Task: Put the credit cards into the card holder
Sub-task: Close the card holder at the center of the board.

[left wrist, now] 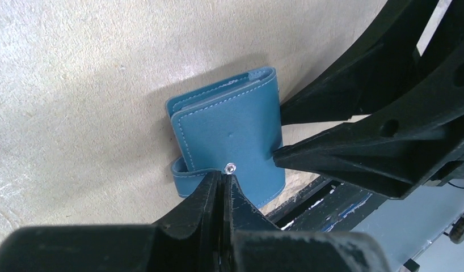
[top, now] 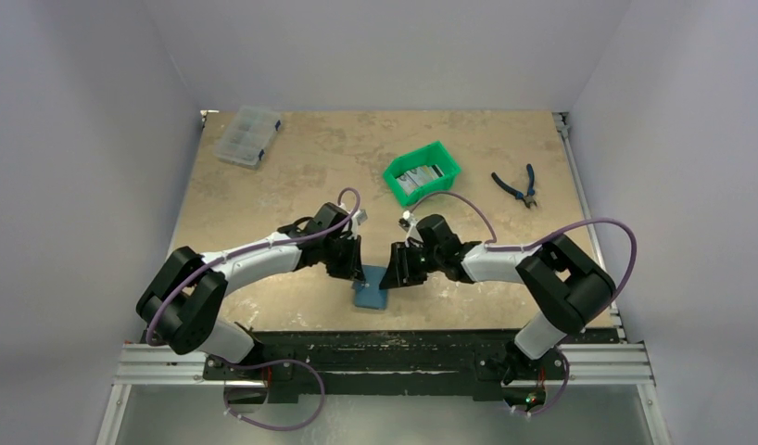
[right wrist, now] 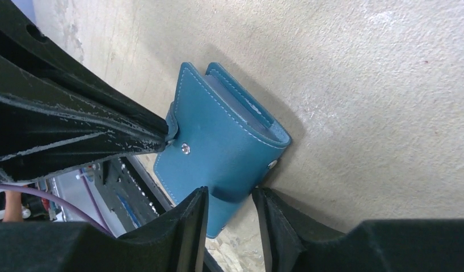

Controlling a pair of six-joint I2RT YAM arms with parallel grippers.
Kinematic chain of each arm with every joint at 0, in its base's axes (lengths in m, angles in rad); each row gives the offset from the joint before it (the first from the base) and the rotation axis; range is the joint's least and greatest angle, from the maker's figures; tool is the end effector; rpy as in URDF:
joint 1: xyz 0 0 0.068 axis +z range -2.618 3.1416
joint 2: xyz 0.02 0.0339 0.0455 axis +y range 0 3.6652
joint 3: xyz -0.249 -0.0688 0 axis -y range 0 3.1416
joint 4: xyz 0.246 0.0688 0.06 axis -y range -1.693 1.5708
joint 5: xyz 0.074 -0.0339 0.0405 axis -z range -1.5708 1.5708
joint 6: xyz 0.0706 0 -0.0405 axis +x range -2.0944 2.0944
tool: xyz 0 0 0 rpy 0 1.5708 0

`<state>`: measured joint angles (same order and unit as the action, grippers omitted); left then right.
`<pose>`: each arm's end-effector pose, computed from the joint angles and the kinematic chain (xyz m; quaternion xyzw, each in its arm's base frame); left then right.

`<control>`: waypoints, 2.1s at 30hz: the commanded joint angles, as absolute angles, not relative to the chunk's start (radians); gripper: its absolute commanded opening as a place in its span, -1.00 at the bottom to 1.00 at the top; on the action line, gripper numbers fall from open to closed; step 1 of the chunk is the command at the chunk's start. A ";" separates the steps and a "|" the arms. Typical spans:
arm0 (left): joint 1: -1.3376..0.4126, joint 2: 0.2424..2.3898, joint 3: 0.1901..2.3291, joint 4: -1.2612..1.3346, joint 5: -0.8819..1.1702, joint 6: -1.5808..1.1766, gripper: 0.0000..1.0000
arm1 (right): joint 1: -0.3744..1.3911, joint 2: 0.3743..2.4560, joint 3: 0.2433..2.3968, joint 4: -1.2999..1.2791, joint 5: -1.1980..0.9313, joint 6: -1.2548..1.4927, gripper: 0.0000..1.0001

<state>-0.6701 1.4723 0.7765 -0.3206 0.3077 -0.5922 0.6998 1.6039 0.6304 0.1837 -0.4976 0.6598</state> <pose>0.2196 -0.2013 0.1295 0.0789 0.9481 -0.2786 0.1314 0.2169 0.2267 0.0961 -0.1116 0.8942 0.4090 0.1438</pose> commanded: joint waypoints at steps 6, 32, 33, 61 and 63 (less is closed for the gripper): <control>-0.703 1.455 0.830 -0.284 0.231 -0.659 -1.00 | 0.741 1.609 0.665 0.255 -0.470 0.703 -0.21; -0.809 1.550 0.933 -0.452 0.078 -0.538 -1.00 | 0.746 1.644 0.680 0.253 -0.480 0.696 -0.26; -0.814 1.552 0.935 -0.460 0.067 -0.536 -1.00 | 0.746 1.644 0.680 0.253 -0.480 0.695 -0.27; -0.933 1.617 0.853 -0.433 0.042 -0.590 -1.00 | 0.750 1.657 0.681 0.256 -0.483 0.695 -0.28; -0.934 1.613 0.830 -0.418 0.046 -0.606 -1.00 | 0.749 1.657 0.681 0.254 -0.484 0.694 -0.28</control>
<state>-0.9058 1.5784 0.9142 -0.4179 -0.0563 -0.5423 0.7353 1.6428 0.6468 0.2108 -0.4896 0.6968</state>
